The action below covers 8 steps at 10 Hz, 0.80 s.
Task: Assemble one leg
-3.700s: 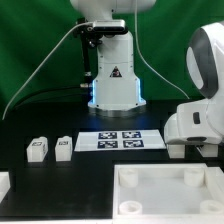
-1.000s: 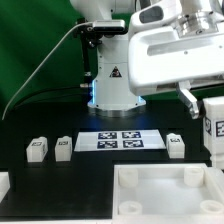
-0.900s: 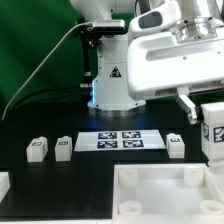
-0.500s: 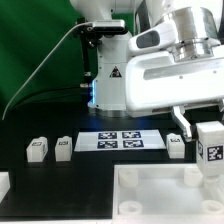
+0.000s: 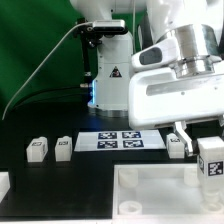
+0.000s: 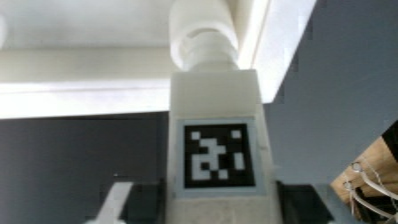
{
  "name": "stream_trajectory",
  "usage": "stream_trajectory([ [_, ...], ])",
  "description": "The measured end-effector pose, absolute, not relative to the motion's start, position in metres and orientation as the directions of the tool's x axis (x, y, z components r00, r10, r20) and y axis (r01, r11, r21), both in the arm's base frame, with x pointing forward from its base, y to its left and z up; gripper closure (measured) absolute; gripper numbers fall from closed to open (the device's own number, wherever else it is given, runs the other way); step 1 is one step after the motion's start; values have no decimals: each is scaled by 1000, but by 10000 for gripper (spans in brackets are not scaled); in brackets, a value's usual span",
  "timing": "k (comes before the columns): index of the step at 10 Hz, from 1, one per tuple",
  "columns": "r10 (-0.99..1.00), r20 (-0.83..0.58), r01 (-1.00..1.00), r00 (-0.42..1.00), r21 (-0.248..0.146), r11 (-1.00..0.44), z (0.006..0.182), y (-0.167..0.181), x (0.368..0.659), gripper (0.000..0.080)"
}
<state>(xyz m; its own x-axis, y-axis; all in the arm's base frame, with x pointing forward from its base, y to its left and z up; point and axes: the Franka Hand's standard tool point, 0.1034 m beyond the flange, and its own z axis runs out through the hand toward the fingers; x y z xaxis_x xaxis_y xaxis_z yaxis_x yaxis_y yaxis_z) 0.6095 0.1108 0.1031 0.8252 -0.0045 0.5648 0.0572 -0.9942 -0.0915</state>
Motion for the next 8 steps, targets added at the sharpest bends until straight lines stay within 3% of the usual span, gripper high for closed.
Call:
stream_trajectory([
  [8, -8, 568, 52, 823, -90, -995, 85, 111, 613, 507],
])
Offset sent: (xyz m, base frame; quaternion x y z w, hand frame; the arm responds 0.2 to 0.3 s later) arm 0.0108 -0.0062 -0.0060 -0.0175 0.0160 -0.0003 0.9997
